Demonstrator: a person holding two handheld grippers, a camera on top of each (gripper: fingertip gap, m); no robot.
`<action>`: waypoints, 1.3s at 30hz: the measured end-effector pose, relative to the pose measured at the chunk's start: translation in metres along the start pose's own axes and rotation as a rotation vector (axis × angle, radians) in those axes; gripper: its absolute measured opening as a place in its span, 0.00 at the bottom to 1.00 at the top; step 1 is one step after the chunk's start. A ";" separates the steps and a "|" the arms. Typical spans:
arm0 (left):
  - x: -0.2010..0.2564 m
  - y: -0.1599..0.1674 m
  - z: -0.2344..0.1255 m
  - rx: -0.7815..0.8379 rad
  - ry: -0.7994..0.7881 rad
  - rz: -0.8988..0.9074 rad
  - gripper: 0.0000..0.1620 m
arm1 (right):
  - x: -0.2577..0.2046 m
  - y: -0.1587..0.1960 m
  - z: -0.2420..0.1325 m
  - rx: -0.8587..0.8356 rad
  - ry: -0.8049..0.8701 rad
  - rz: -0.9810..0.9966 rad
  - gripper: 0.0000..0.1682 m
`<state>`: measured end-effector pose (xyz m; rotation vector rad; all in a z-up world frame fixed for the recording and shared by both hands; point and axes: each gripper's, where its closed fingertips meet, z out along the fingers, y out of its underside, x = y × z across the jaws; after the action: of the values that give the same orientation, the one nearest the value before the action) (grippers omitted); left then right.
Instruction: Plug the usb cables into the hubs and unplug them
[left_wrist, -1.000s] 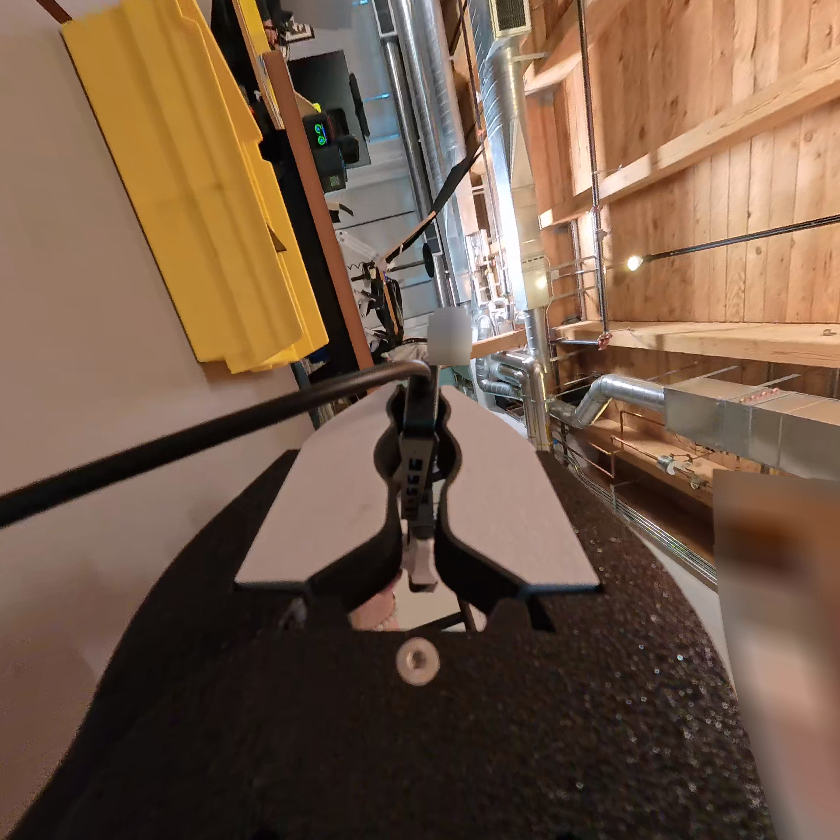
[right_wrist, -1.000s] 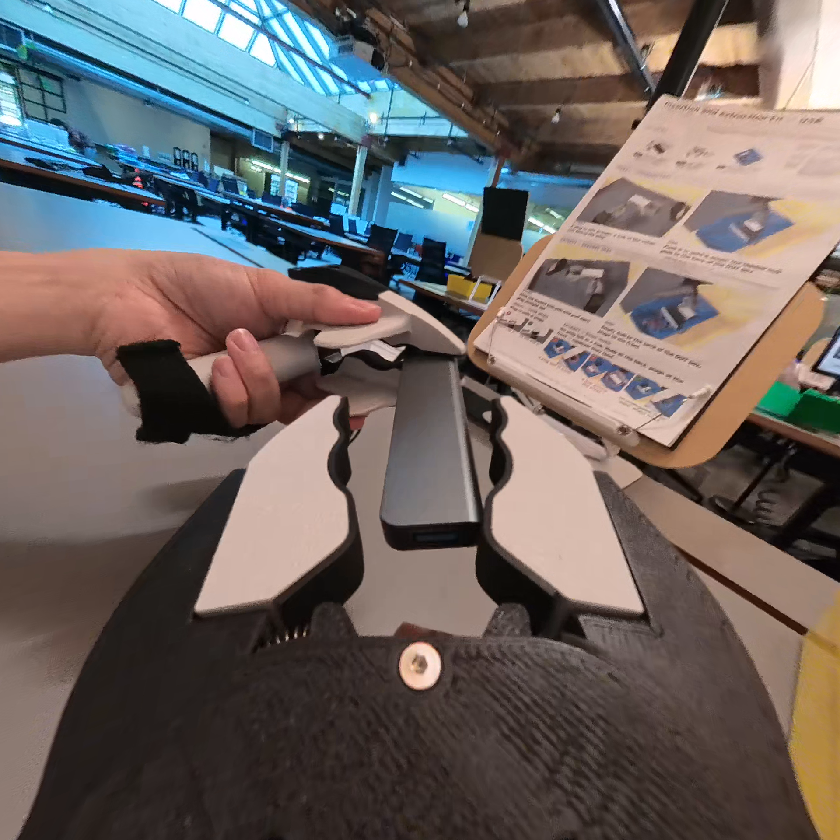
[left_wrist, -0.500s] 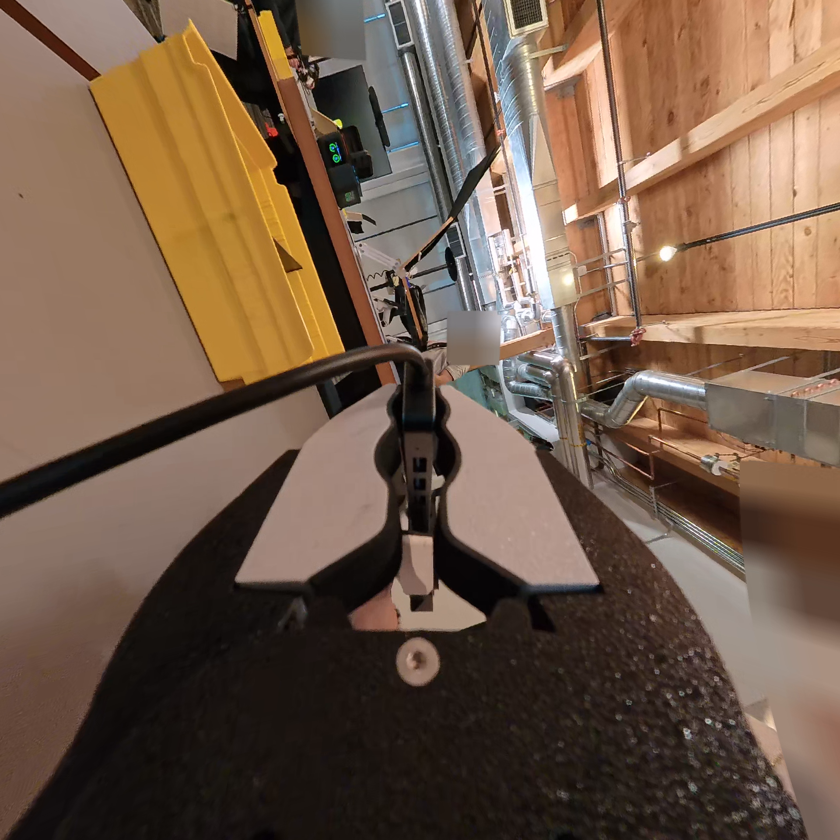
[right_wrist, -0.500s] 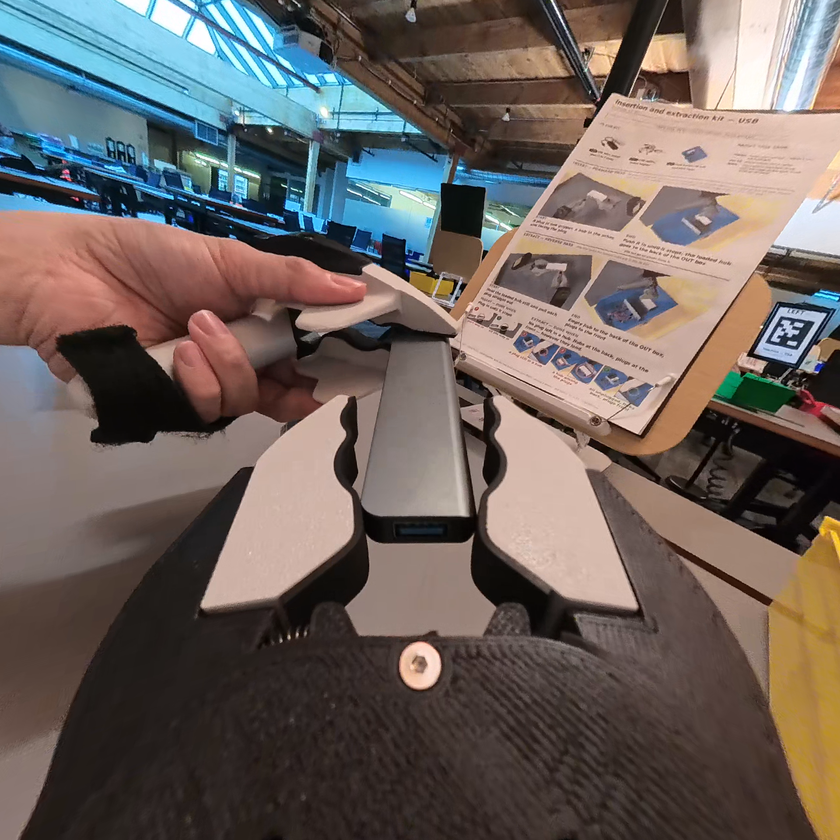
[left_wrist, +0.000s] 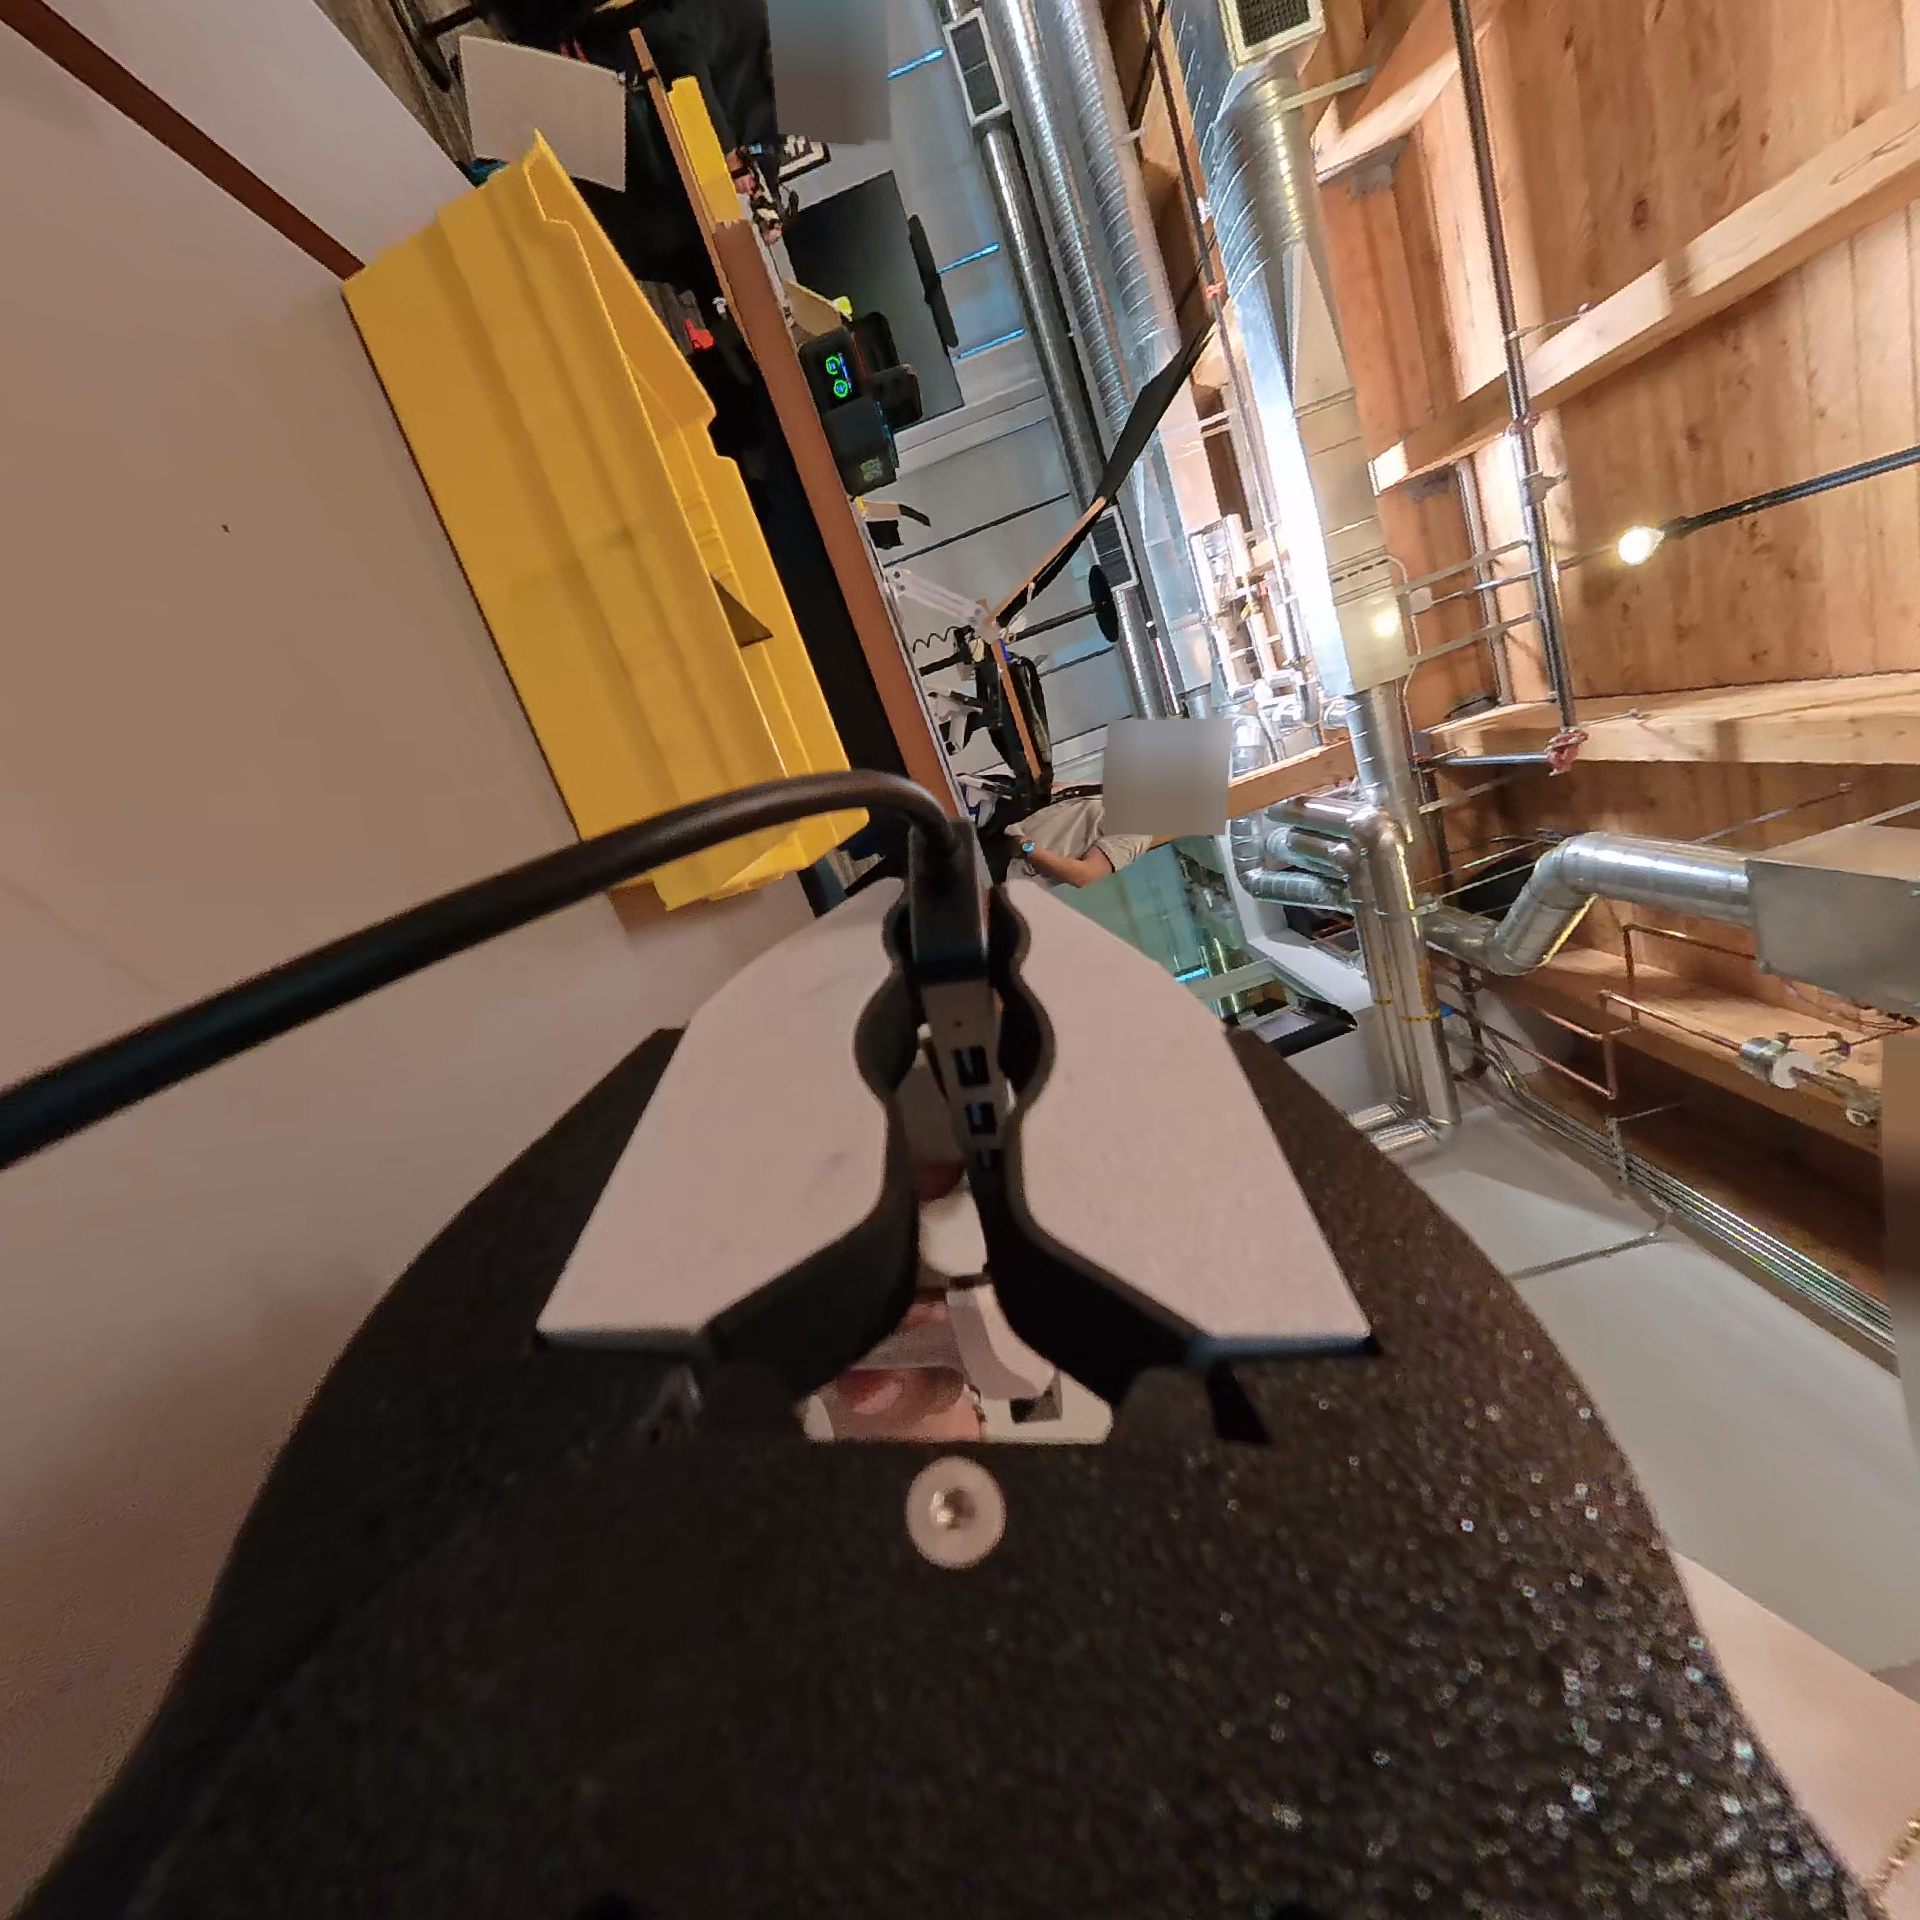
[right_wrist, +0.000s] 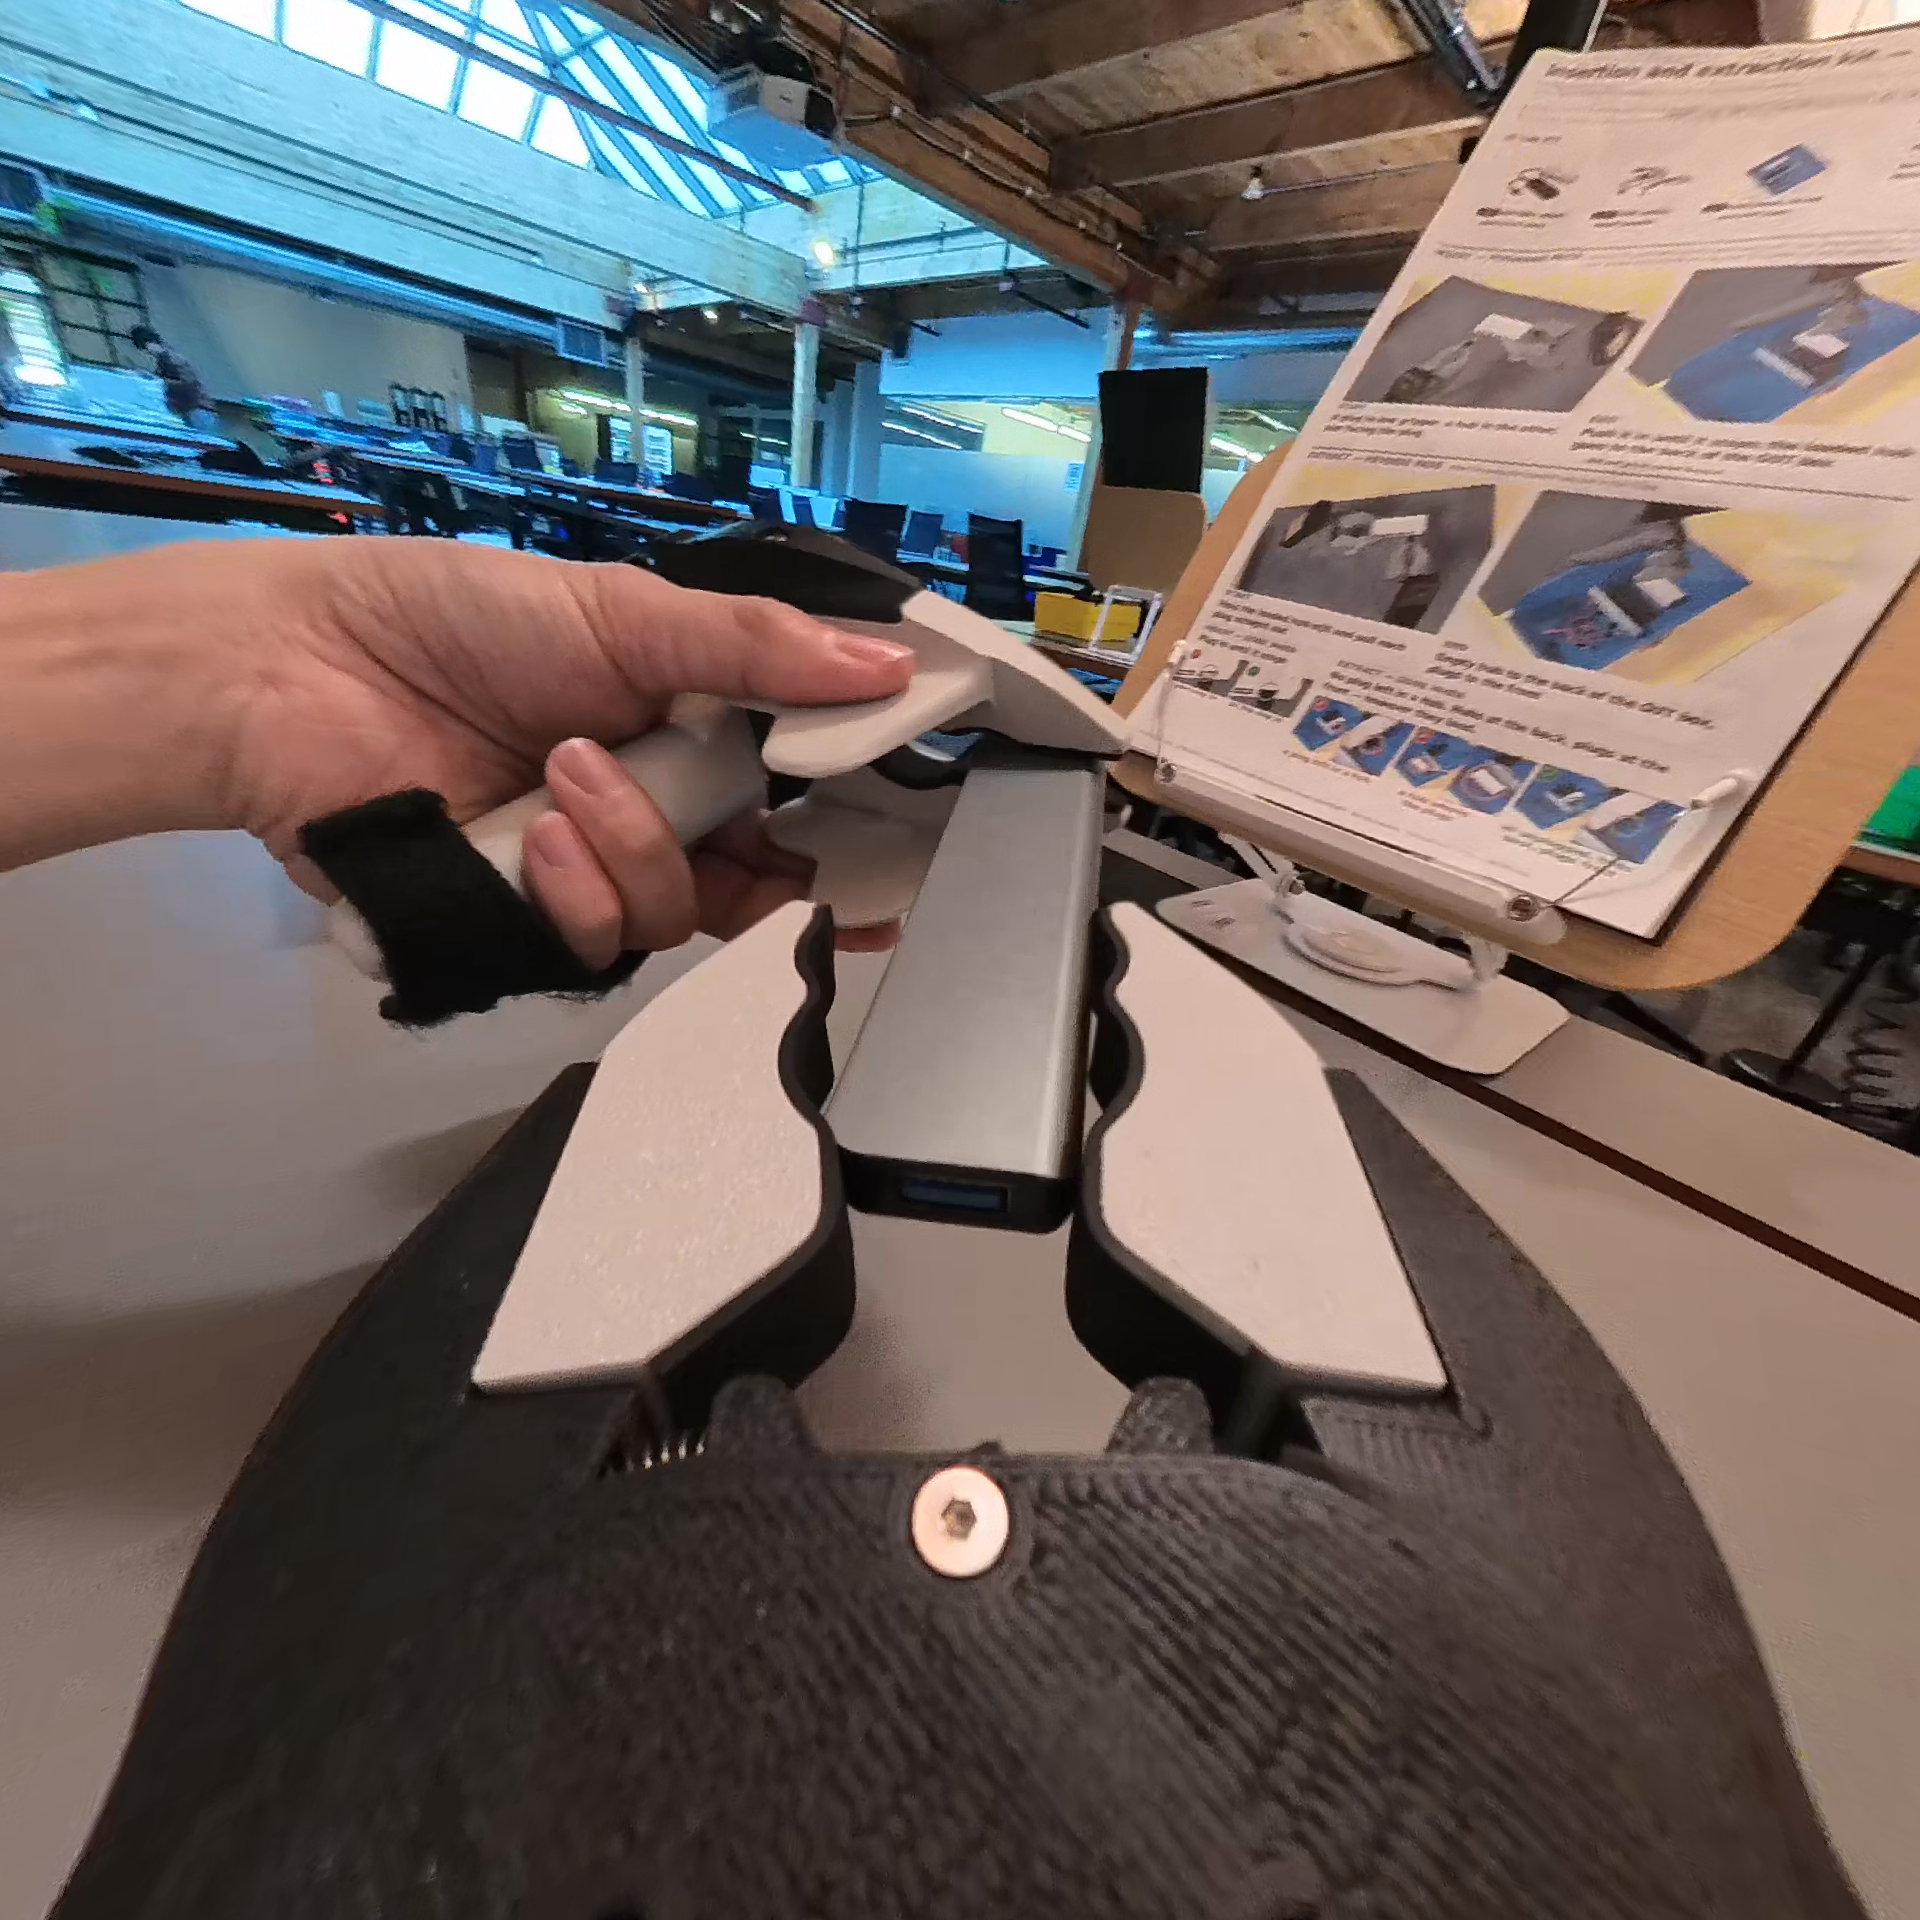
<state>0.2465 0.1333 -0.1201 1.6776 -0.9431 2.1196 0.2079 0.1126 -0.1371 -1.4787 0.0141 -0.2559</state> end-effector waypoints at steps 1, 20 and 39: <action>0.000 0.000 0.000 0.001 0.000 0.000 0.06 | 0.000 0.000 0.001 0.000 0.006 0.008 0.28; 0.012 -0.004 -0.003 0.005 -0.032 0.067 0.07 | 0.007 -0.009 -0.004 0.049 0.041 0.099 0.21; 0.041 0.022 -0.023 -0.072 0.016 0.365 0.15 | 0.059 -0.023 -0.030 0.149 0.187 0.231 0.21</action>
<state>0.2045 0.1250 -0.0914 1.5452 -1.3936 2.2813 0.2563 0.0707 -0.1093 -1.2884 0.3083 -0.2023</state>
